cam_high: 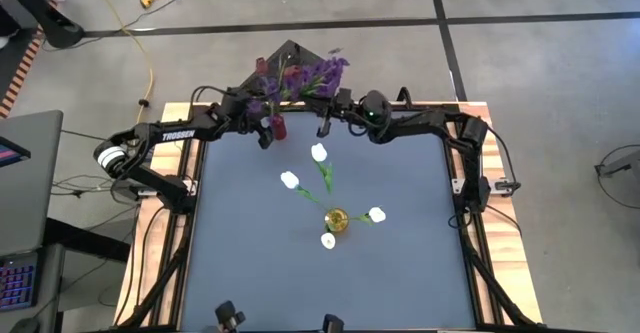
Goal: Sort flowers into vase by color
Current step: Put the violet flowers into the red vase
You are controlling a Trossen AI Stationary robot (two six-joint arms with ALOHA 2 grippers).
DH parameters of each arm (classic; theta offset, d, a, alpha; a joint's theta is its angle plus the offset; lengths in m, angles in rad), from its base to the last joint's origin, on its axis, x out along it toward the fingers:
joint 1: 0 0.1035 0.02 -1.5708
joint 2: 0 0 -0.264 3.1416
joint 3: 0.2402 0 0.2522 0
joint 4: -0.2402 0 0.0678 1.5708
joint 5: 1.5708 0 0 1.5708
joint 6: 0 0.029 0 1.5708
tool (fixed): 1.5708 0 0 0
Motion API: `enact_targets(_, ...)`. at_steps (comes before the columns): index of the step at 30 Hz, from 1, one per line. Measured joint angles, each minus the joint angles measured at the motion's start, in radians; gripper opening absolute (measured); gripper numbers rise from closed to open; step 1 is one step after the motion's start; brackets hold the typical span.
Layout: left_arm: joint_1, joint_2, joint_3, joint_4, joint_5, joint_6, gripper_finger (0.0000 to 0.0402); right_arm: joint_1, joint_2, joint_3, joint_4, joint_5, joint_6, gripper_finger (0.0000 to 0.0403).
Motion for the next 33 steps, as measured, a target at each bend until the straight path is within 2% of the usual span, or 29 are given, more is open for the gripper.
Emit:
enact_targets(4,-0.013,0.0,0.0,-0.001,-0.001,0.004,0.0281,0.006,0.0,0.0,-0.081,0.0,-0.02,0.0031)
enact_targets(17,-0.018,0.0,0.0,-0.004,-0.01,-0.001,0.0281,0.021,0.0,0.0,-0.122,0.032,-0.074,0.0031)
enact_targets(24,-0.018,-0.002,0.0,-0.028,-0.035,-0.001,0.0261,0.045,0.0,0.019,-0.202,0.035,-0.097,0.0031)
enact_targets(33,-0.018,-0.002,0.001,-0.029,-0.033,-0.003,0.0238,0.044,0.0,0.137,-0.452,0.056,-0.093,0.0031)
